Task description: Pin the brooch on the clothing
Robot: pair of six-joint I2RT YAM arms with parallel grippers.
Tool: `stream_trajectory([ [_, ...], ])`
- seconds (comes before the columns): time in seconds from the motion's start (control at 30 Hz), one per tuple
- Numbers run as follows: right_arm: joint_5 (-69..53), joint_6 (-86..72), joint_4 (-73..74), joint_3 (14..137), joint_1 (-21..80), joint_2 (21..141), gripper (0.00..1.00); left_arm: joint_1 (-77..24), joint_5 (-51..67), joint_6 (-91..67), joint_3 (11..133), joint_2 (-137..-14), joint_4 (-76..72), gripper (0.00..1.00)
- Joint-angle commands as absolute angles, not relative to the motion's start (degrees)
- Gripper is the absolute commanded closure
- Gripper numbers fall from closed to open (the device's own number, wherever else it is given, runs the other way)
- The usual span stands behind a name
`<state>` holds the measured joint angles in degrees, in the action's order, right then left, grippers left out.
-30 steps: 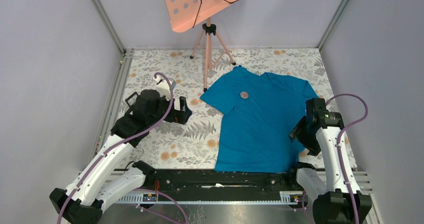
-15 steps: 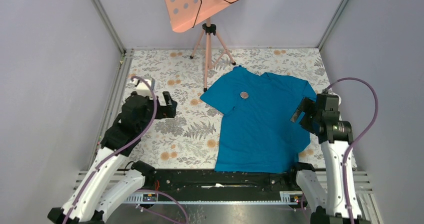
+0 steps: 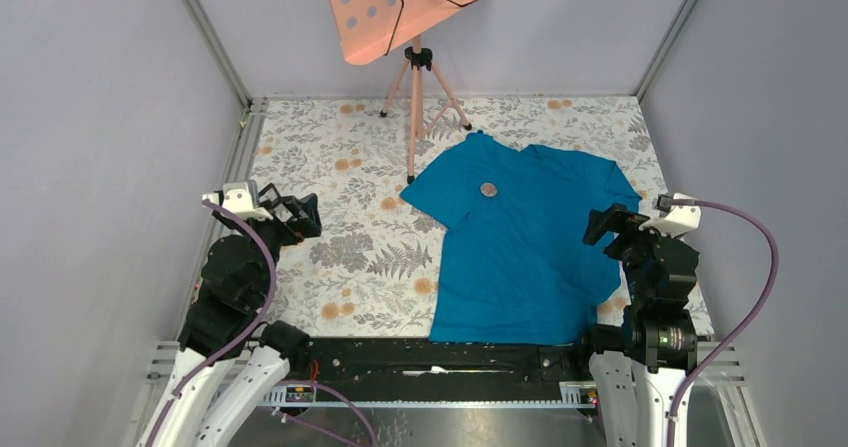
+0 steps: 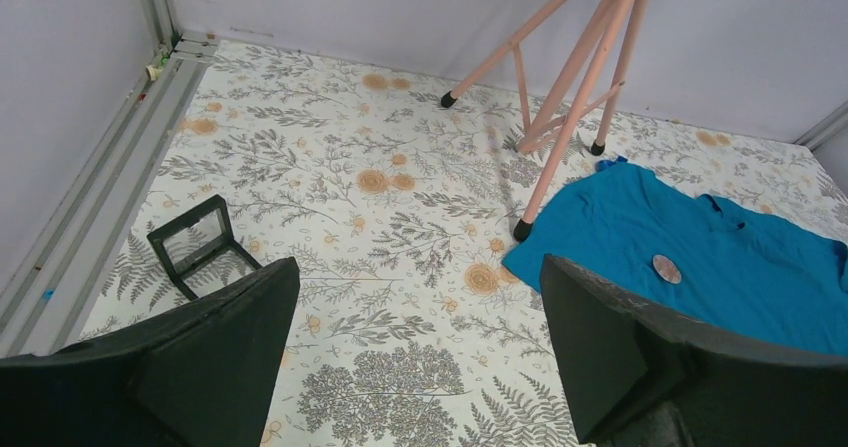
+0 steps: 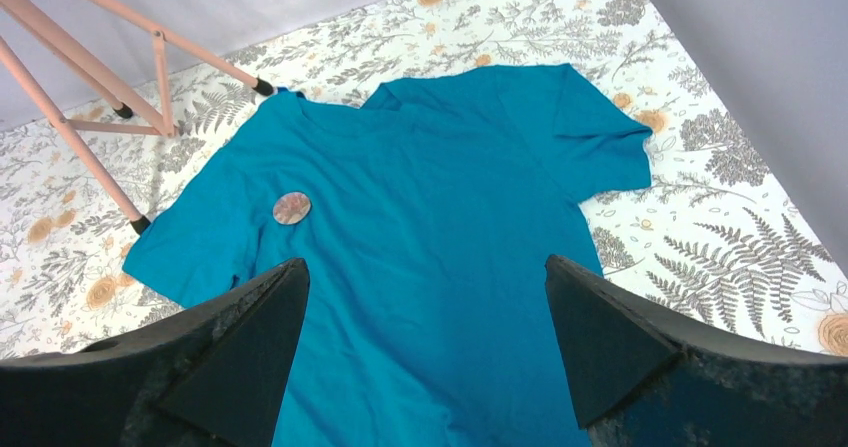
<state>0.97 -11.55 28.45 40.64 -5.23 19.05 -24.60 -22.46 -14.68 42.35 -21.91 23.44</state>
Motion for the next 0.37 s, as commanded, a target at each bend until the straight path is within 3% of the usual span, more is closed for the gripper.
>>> stream_trajectory([
  [0.0, 0.18, -10.24, 22.81, 40.67, -4.99, 18.54, 0.05, -24.34, -24.20, -13.49, 41.75, -21.25, 19.60, 0.01],
  [0.33, 0.18, -9.50, 23.94, 41.71, -4.99, 18.09, 0.05, -24.35, -25.89, -13.89, 42.16, -21.80, 20.81, 0.01],
])
